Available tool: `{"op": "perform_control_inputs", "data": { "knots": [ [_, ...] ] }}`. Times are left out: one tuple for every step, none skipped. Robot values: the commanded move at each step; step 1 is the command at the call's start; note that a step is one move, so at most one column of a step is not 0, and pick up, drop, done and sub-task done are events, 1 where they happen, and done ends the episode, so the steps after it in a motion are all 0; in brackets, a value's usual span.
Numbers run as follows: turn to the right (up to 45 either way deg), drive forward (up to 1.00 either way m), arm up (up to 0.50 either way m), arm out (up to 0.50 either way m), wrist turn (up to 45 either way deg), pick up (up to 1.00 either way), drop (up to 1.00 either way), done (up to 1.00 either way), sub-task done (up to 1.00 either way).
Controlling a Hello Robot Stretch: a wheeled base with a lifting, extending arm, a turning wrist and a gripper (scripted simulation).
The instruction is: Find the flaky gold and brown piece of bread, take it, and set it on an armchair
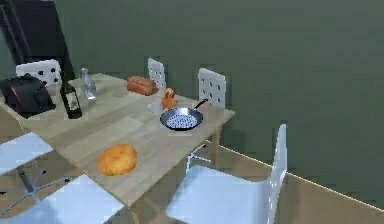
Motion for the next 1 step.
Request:
{"op": "perform_control_inputs", "data": {
  "knots": [
    [-45.0,0.0,0.0,0.0,0.0,0.0,0.0,0.0,0.0]
  ]
}}
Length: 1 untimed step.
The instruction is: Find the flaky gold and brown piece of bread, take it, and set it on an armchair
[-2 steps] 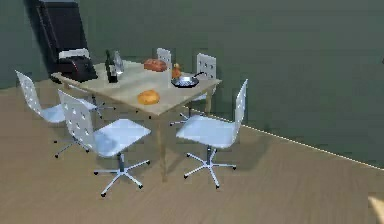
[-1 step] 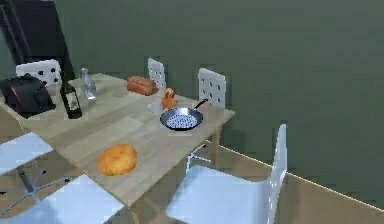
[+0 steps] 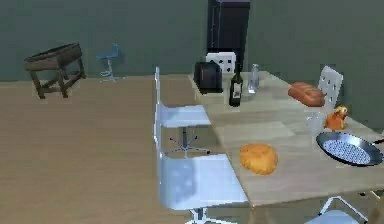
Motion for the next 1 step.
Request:
{"op": "perform_control_inputs", "data": {
  "knots": [
    [-45.0,0.0,0.0,0.0,0.0,0.0,0.0,0.0,0.0]
  ]
}}
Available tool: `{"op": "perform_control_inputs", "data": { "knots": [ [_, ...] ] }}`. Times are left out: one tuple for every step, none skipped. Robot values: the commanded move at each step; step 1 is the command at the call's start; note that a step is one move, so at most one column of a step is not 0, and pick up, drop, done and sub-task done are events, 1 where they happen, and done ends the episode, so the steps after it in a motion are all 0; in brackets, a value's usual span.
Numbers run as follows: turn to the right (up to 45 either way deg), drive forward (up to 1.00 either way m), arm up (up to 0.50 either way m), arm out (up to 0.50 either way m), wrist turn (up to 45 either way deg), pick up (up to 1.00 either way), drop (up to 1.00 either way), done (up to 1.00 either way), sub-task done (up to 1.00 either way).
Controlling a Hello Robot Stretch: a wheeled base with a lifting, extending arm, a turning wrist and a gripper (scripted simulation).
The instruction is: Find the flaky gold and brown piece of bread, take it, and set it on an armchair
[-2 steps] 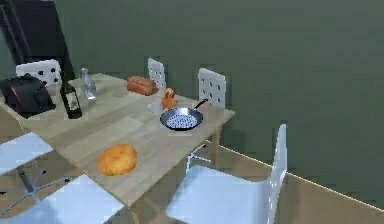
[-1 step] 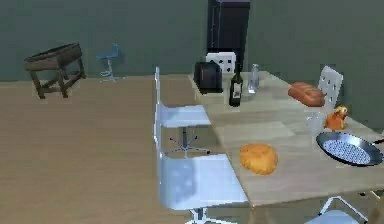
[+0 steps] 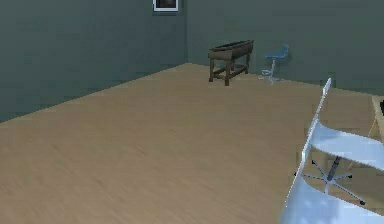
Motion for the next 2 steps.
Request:
{"op": "perform_control_inputs", "data": {
  "knots": [
    [-21.0,0.0,0.0,0.0,0.0,0.0,0.0,0.0,0.0],
    [0.0,0.0,0.5,0.0,0.0,0.0,0.0,0.0,0.0]
  ]
}}
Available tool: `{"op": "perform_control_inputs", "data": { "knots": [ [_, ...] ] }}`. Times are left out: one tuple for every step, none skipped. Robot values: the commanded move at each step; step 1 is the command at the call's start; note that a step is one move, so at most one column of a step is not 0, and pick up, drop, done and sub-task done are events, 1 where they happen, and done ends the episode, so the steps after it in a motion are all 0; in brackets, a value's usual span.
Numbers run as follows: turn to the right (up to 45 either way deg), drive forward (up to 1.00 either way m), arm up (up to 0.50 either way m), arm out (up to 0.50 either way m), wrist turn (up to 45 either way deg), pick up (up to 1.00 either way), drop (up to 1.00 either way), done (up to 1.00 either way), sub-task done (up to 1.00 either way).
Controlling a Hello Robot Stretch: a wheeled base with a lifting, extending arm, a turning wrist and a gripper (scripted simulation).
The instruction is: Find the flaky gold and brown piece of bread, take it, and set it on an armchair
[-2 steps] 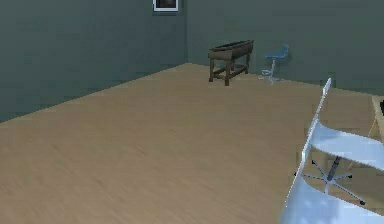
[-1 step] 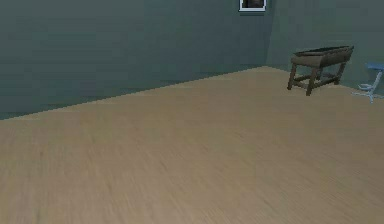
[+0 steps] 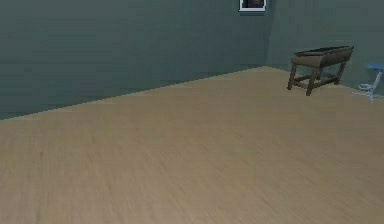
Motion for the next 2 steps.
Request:
{"op": "perform_control_inputs", "data": {
  "knots": [
    [0.0,0.0,0.38,0.0,0.0,0.0,0.0,0.0,0.0],
    [0.0,0.0,0.0,0.44,0.0,0.0,0.0,0.0,0.0]
  ]
}}
